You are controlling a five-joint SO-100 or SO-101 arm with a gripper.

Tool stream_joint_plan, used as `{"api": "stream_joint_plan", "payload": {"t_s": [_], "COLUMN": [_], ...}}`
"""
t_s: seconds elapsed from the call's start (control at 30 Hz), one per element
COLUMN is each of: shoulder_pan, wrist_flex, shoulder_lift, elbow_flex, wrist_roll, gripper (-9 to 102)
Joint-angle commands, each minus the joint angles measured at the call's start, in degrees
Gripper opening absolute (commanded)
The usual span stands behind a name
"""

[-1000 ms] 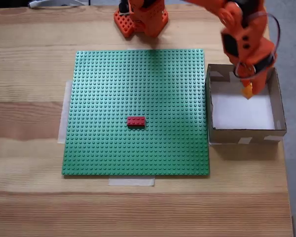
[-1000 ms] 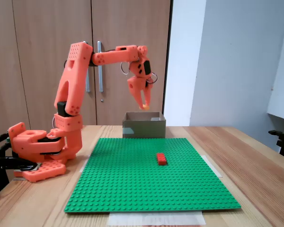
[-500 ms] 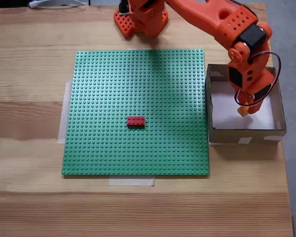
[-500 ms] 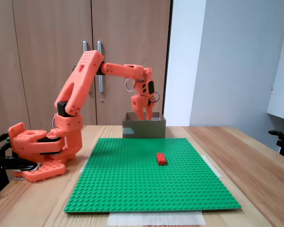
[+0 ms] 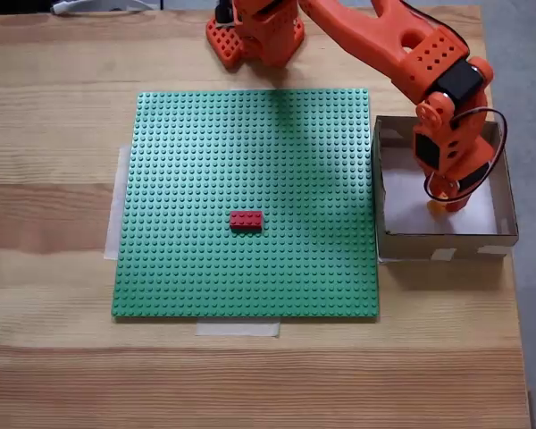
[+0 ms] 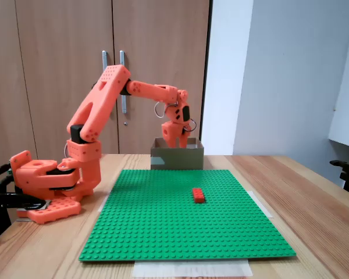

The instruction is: Pick the yellow lego block and put it in the box.

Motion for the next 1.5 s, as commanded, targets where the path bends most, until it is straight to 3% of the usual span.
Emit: {"api": "stream_joint_plan", "payload": {"t_s": [0.0,0.2,0.7,1.47], "shoulder_pan": [-0.1,0.0,3.3,25.6], "wrist_flex": [0.2,-2.1,-13.2,-9.4], "shoulder_lift": [1.4,8.0,36.7,69.8], "elbow_flex": [-0.6,3.3,23.1,32.4], "wrist_roll": [0.4,0.8,0.7,-11.0], "gripper": [8,12,9,-1]}}
